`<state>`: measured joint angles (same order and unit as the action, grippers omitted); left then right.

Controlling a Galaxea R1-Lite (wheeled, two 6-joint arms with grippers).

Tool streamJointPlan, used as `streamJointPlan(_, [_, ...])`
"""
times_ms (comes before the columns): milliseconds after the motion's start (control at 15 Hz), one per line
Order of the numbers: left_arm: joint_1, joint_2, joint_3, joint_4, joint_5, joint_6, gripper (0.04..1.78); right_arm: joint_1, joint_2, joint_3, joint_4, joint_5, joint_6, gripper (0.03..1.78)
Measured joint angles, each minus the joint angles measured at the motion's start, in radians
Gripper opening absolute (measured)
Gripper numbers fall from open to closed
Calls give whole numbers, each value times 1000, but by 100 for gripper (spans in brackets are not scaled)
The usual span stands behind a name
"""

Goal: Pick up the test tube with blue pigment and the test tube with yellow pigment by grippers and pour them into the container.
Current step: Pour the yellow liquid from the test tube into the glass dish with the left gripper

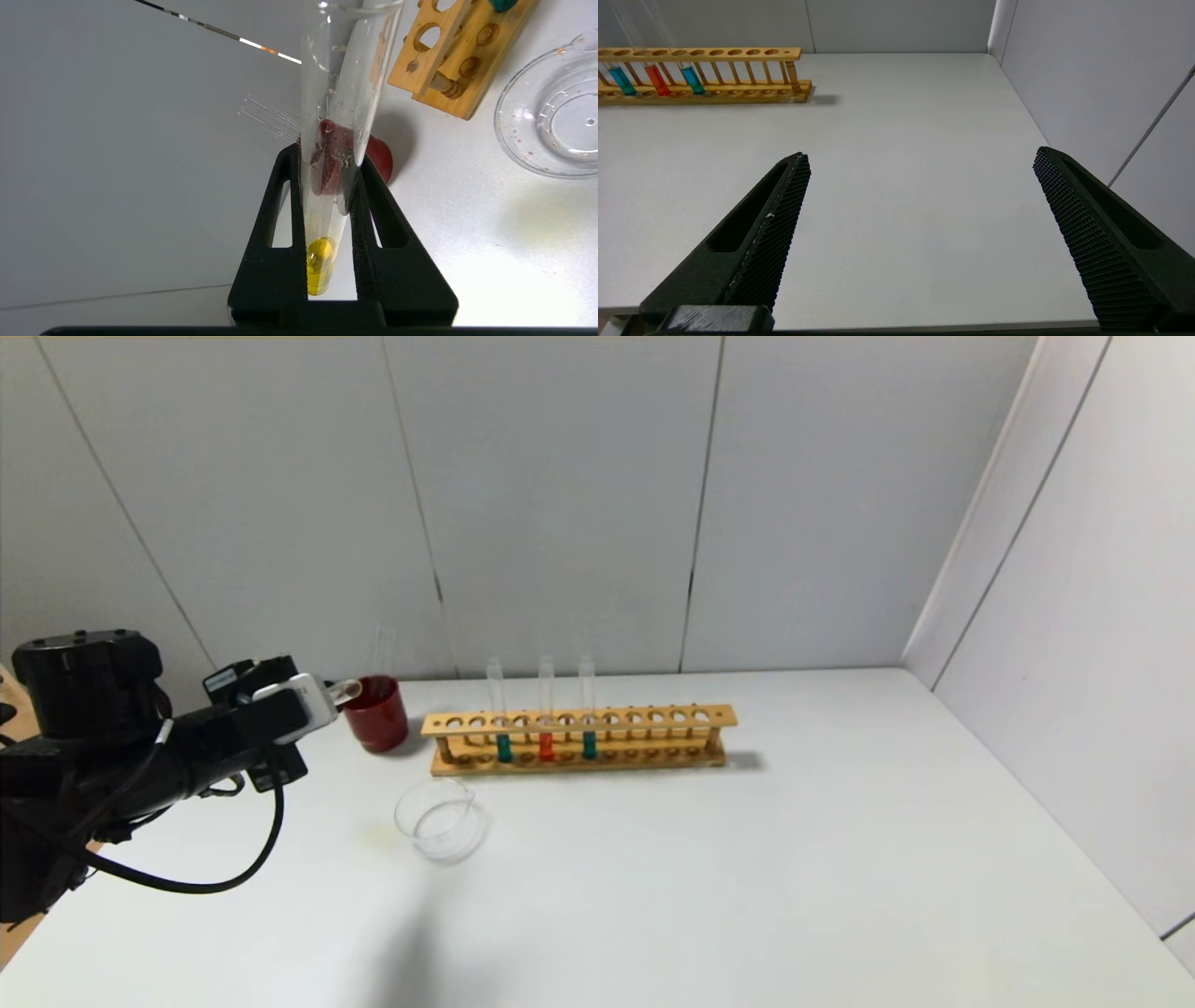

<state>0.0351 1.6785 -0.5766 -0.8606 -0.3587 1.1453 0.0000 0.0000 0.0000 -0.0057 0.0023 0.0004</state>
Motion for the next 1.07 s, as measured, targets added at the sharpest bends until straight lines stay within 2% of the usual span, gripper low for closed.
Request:
streamJointPlan(467, [2,58,-53,-16,-4,99,32,0,0,0,0,0,0,175])
streamJointPlan(733, [11,82,-57,-19,-30,153,32,0,0,0,0,0,0,175])
streamJointPlan(1067, [65,108,-73,-40,-98,247,32,0,0,0,0,0,0,175])
